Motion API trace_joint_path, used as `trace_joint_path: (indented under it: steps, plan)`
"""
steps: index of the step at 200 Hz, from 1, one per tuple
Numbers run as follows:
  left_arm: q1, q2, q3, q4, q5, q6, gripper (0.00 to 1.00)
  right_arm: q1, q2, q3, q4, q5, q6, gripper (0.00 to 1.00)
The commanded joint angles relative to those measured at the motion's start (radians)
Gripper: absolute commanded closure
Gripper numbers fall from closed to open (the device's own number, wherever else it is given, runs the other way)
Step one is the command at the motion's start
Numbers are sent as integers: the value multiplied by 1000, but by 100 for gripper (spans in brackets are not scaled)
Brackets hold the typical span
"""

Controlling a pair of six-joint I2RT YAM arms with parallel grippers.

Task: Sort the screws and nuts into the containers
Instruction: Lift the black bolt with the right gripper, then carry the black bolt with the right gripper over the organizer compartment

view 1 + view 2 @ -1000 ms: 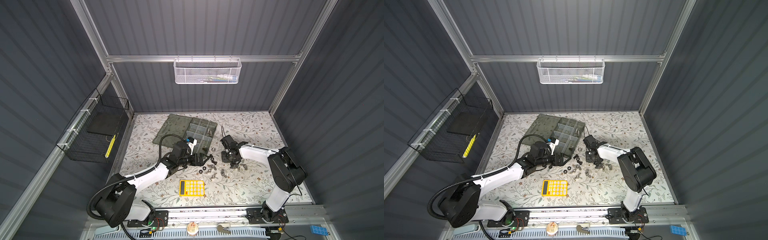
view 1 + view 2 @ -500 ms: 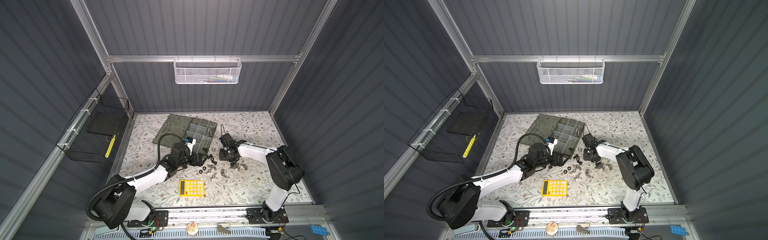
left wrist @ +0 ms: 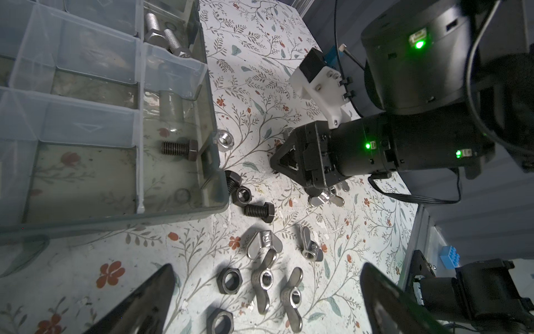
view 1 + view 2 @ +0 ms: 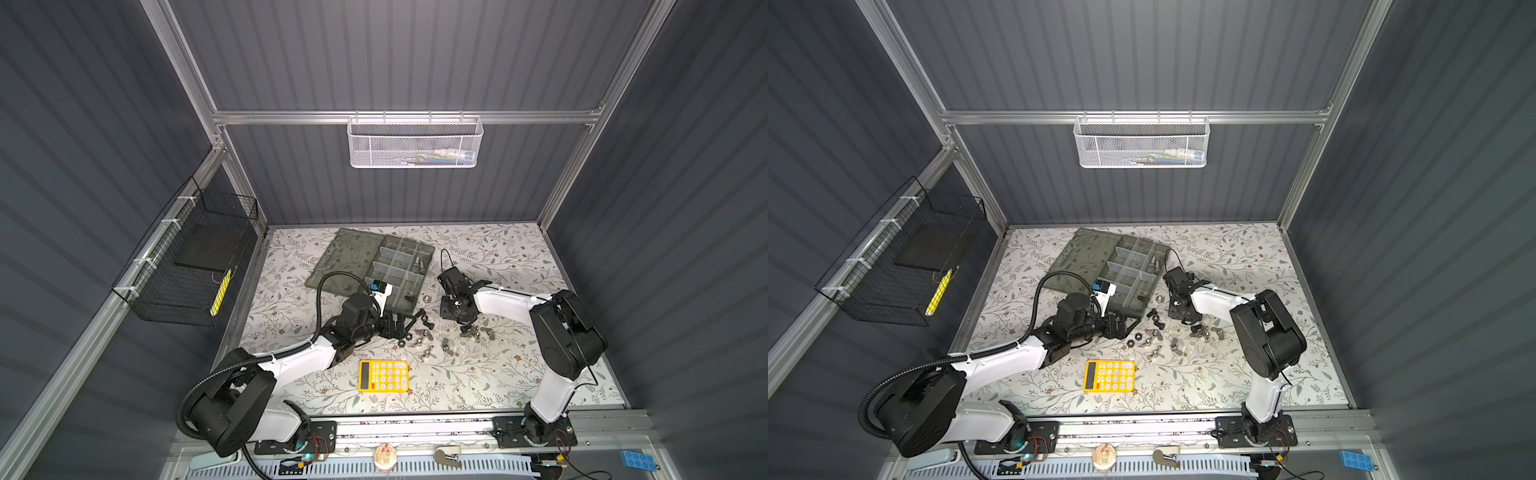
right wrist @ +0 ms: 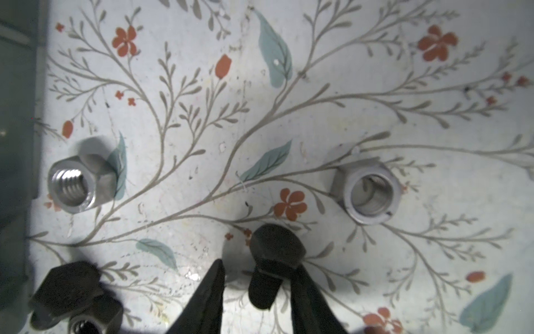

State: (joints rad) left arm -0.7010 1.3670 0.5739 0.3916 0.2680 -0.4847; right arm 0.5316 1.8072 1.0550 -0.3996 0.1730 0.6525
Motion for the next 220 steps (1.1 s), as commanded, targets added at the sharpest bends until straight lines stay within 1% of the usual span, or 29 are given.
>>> trace_joint_path:
  steps: [1,70,93,132,182,220]
  plan:
    - [-7,-14,-12,20,-5,37,0,0,32,-8,-30,20,17,68]
    - [-12,-48,-22,11,-26,61,0,0,29,-1,-39,44,6,86]
    - [-12,-43,-18,8,-28,66,0,0,14,-5,-34,40,4,90]
    - [-13,-52,-7,-20,-52,85,0,2,-34,1,-27,4,4,93]
    - [-12,-77,0,-63,-113,108,0,10,-114,41,-18,-61,9,93]
    - [-12,-100,4,-106,-198,115,0,28,-113,118,2,-117,9,93]
